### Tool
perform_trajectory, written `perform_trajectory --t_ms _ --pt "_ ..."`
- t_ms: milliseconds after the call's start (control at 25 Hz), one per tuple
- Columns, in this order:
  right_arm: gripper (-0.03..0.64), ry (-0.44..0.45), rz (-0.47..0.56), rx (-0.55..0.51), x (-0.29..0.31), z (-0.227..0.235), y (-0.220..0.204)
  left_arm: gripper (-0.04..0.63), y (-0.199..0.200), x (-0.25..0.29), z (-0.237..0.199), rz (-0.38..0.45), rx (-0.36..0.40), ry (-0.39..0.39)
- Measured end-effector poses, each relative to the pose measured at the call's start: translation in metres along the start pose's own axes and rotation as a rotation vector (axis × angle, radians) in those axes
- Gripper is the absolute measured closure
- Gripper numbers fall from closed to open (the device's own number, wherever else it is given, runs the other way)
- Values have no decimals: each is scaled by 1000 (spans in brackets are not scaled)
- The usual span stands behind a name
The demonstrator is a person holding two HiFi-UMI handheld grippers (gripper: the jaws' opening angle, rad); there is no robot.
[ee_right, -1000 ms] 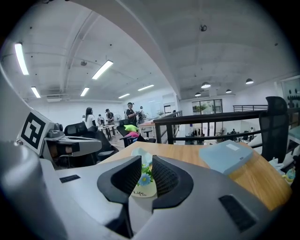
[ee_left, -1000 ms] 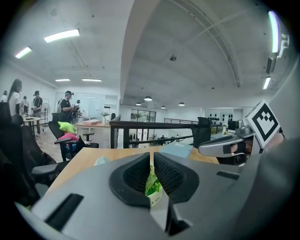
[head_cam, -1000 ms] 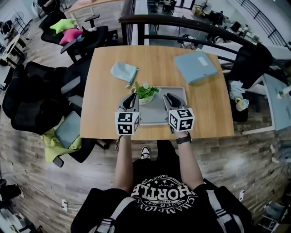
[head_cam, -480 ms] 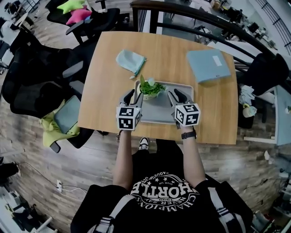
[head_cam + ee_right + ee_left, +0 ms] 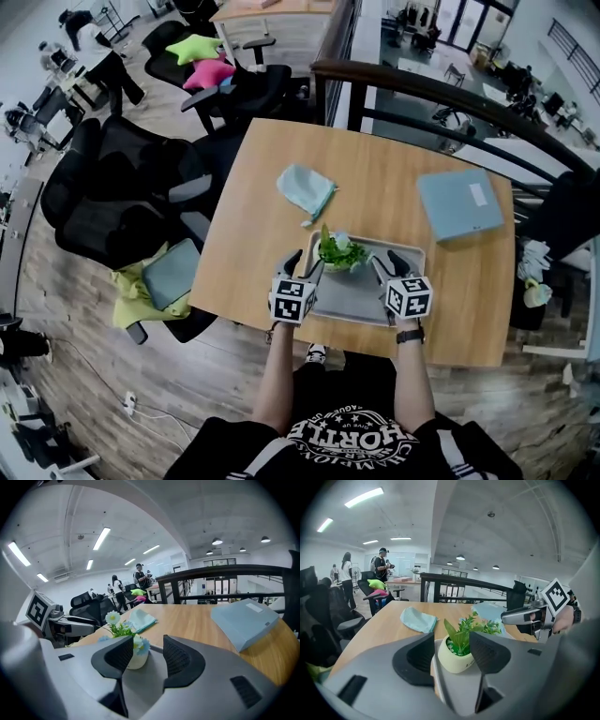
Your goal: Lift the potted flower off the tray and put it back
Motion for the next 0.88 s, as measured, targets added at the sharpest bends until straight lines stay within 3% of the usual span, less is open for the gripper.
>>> perform_trajectory --t_ms 240,440,600,880 --pt "407 24 -7 -4 14 14 7 332 3 16 -13 -15 -7 15" --pt "336 71 -74 -35 22 28 -2 299 -10 30 -13 -73 49 -15" --pt "313 138 -128 -92 30 34 -6 255 -15 39 -18 -75 80 -53" --pt "203 228 -182 -201 49 48 -15 222 -20 58 -23 -83 172 -154"
Point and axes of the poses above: the fingertips, and each gripper's own axes: x forward along the fingers, z to its right, y out of its top, the point moved 8 cm from there along -x, backward along the fingers, and after that the axes turned 15 degrees about y, right-handed, at the moved point
